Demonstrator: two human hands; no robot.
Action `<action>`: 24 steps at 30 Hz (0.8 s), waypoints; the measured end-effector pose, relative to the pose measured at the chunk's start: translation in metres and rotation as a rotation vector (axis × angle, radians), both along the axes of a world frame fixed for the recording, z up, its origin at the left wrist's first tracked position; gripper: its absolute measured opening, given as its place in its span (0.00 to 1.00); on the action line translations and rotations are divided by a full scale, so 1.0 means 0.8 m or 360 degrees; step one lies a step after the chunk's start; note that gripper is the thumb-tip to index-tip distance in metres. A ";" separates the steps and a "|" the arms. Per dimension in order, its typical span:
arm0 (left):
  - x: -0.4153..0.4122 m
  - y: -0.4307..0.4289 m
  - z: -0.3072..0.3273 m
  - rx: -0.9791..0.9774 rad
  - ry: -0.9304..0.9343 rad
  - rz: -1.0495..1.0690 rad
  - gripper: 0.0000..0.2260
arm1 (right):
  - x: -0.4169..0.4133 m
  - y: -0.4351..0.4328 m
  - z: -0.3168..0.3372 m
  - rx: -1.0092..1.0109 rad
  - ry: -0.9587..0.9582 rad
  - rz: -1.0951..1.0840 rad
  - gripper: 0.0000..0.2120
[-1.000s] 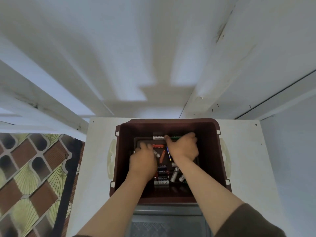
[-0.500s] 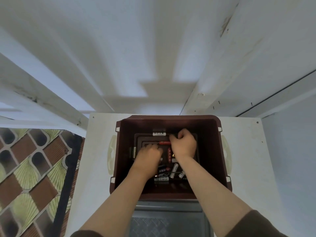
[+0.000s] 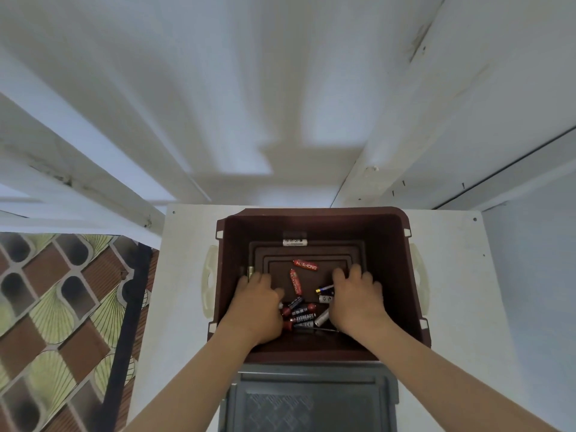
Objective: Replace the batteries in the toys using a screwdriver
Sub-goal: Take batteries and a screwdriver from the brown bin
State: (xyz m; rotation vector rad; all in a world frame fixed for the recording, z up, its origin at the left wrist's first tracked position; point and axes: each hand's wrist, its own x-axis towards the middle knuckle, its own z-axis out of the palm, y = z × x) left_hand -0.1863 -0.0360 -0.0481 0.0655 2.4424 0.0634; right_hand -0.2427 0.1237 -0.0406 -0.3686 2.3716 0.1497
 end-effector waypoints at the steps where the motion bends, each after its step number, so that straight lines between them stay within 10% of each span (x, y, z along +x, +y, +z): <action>1: -0.001 0.001 0.000 -0.0010 -0.0046 -0.0004 0.18 | 0.001 0.001 -0.001 -0.0026 -0.0081 -0.0015 0.29; 7: -0.006 0.001 0.001 0.0300 -0.0322 0.0201 0.18 | -0.008 0.010 -0.005 -0.0275 -0.0344 0.0237 0.41; 17: 0.000 -0.004 0.000 0.0227 -0.0326 0.0018 0.20 | -0.013 0.019 -0.024 -0.0817 -0.0080 0.0476 0.28; 24: 0.003 -0.005 -0.006 0.0178 -0.0255 -0.0031 0.22 | -0.019 0.013 -0.029 -0.0739 -0.0102 0.0899 0.44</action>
